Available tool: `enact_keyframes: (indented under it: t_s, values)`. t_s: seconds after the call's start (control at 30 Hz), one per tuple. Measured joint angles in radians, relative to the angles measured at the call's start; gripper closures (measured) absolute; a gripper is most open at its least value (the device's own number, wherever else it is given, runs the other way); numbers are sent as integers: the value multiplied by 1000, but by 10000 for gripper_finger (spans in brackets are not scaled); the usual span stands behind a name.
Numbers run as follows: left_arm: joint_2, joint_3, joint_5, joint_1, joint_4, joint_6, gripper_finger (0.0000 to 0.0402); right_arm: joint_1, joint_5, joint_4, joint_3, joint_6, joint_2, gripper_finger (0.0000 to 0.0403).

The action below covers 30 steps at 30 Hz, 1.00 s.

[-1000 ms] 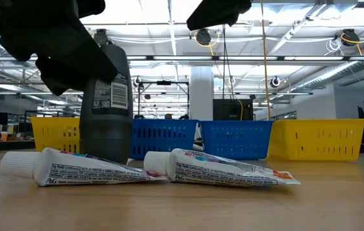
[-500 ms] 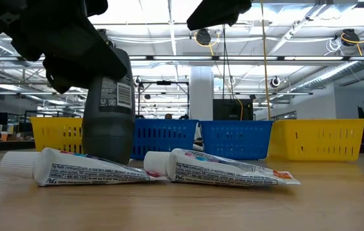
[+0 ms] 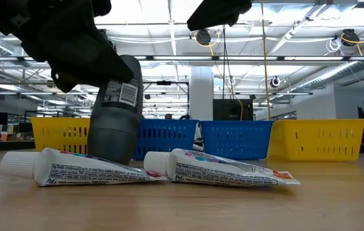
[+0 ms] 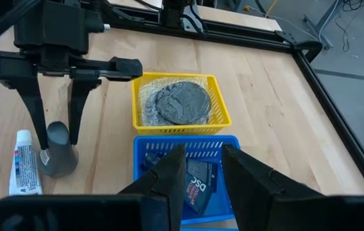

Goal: Pick & Place Travel size toiletries
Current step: Put the gray roll-on into the right blue bin

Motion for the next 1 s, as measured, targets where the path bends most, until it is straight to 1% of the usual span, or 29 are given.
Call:
enact_keyframes:
  t_s: [0.17, 0.27, 0.43, 0.57, 0.7, 0.87, 1.0]
  values:
    - [-26, -2, -13, -3, -14, 44, 327, 0, 0, -11, 0, 0, 0, 307]
    - [-64, -1, -24, -3, -3, 96, 327, 0, -5, -11, 0, 3, 0, 307]
    - [-122, 21, -57, 2, -28, 222, 327, 0, -102, -2, 0, 0, 0, 307]
    - [-172, 59, -114, 7, -39, 362, 327, 0, -164, 0, 0, 0, 0, 307]
    - [-211, 93, -146, 24, -57, 496, 327, 0, -192, 10, 0, -2, 0, 307]
    - [-243, 138, -161, 61, -77, 615, 327, 0, -263, 29, 0, -12, 0, 307]
    - [-242, 176, -159, 87, -80, 699, 327, 0, -265, 55, 0, -24, 0, 302]
